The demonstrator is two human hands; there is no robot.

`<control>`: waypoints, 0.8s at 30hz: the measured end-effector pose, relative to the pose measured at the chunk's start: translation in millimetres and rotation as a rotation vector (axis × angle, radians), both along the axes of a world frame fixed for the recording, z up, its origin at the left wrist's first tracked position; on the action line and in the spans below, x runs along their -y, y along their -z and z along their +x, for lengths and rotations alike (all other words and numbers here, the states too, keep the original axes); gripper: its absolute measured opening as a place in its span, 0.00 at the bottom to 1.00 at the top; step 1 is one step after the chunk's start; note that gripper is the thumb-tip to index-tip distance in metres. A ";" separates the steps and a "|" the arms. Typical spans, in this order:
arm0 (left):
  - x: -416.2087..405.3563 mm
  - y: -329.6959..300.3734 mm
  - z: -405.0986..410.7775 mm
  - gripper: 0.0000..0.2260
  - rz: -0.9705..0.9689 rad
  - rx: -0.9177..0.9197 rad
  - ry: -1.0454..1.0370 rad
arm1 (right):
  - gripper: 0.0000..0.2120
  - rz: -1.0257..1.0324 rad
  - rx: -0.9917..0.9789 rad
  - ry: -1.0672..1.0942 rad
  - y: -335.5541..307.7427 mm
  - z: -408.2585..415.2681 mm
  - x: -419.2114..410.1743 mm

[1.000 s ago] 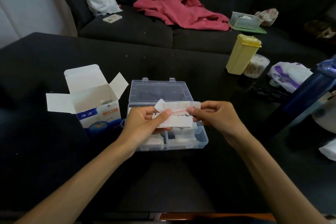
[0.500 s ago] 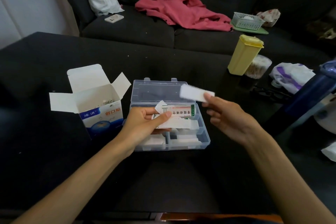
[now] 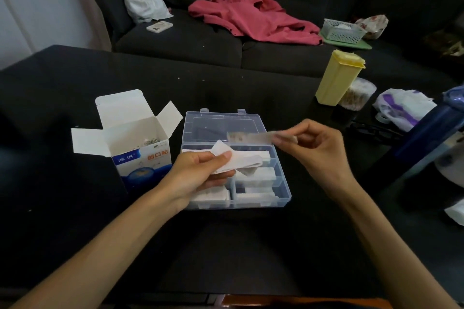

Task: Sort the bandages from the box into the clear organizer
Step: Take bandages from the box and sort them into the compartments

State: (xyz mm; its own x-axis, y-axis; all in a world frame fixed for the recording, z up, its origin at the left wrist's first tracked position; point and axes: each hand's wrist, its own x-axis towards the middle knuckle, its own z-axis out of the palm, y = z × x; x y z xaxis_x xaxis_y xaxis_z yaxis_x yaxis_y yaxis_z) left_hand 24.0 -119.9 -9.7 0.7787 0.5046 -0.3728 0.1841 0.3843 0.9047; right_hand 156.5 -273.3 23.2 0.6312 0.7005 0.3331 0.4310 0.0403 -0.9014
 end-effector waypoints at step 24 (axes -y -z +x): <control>6.2 3.5 3.7 0.09 0.564 0.023 -0.272 | 0.09 0.003 -0.593 0.138 -3.1 -2.8 -4.0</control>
State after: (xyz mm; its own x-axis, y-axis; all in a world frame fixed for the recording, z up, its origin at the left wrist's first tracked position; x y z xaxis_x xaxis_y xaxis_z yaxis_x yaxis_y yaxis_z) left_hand 27.7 -126.1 -13.1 0.5994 0.8001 0.0238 0.1249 -0.1228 0.9845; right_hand 153.7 -269.3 26.2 0.7946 0.5987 -0.1009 -0.1427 0.0226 -0.9895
